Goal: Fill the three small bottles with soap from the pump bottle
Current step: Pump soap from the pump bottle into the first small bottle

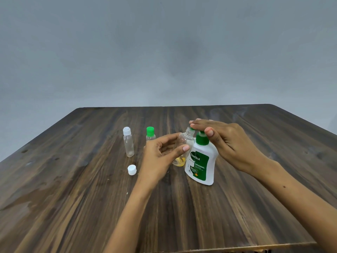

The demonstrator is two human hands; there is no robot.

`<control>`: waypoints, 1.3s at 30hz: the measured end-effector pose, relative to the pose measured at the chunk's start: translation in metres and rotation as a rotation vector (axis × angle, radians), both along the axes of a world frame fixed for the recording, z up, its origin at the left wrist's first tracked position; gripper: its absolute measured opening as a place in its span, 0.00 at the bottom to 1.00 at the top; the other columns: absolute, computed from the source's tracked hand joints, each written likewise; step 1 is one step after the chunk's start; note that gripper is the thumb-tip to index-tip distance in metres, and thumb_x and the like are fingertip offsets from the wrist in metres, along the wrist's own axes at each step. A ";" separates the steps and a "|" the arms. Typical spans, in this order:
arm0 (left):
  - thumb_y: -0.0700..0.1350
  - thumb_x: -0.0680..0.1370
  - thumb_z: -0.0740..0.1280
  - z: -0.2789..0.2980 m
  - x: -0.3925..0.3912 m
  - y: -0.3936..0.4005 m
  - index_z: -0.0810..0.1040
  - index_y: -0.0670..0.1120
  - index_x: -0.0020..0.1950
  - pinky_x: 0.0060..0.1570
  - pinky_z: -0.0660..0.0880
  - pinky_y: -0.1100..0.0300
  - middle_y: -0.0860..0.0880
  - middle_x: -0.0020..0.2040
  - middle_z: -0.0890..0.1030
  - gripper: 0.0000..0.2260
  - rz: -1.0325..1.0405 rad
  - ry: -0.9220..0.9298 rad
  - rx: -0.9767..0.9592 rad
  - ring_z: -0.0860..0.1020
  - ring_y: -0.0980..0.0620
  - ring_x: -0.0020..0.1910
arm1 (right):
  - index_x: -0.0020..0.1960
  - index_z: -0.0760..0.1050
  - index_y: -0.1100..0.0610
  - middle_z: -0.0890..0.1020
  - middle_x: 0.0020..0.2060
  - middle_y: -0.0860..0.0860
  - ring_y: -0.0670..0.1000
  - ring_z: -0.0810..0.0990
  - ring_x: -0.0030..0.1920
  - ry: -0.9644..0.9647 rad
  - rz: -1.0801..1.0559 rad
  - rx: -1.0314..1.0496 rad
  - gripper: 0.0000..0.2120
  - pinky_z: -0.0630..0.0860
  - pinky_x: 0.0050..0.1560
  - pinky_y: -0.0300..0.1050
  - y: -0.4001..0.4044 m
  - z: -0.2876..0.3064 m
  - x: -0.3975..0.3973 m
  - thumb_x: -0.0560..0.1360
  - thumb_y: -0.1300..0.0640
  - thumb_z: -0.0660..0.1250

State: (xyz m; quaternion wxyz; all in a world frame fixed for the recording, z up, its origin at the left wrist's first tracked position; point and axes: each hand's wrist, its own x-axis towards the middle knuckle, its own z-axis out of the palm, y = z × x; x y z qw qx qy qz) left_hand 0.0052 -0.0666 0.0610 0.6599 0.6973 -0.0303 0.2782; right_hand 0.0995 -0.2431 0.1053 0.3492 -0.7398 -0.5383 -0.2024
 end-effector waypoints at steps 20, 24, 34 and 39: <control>0.45 0.65 0.75 0.002 -0.002 -0.002 0.82 0.49 0.53 0.48 0.78 0.67 0.54 0.47 0.86 0.17 0.005 0.007 -0.024 0.84 0.56 0.49 | 0.64 0.77 0.56 0.77 0.65 0.49 0.47 0.73 0.68 0.043 0.015 -0.001 0.36 0.74 0.63 0.53 -0.002 0.005 0.007 0.79 0.33 0.44; 0.45 0.65 0.75 0.002 -0.001 0.000 0.82 0.48 0.54 0.49 0.78 0.66 0.53 0.47 0.86 0.18 0.008 0.005 -0.026 0.84 0.55 0.50 | 0.62 0.79 0.55 0.80 0.62 0.48 0.45 0.76 0.65 0.092 0.026 0.031 0.35 0.77 0.60 0.53 0.000 0.003 0.007 0.79 0.33 0.45; 0.45 0.65 0.75 -0.002 0.001 0.000 0.82 0.46 0.54 0.50 0.79 0.64 0.50 0.48 0.87 0.19 0.007 0.006 -0.040 0.84 0.53 0.50 | 0.65 0.77 0.56 0.77 0.65 0.48 0.45 0.72 0.68 0.064 0.023 0.006 0.35 0.74 0.64 0.53 -0.002 0.002 0.009 0.79 0.34 0.44; 0.45 0.64 0.75 -0.003 0.003 -0.001 0.82 0.46 0.54 0.52 0.79 0.62 0.49 0.48 0.86 0.19 0.005 0.016 -0.042 0.84 0.52 0.50 | 0.63 0.78 0.56 0.79 0.62 0.48 0.46 0.74 0.67 0.096 0.028 0.040 0.34 0.75 0.61 0.55 0.000 -0.005 0.007 0.80 0.34 0.46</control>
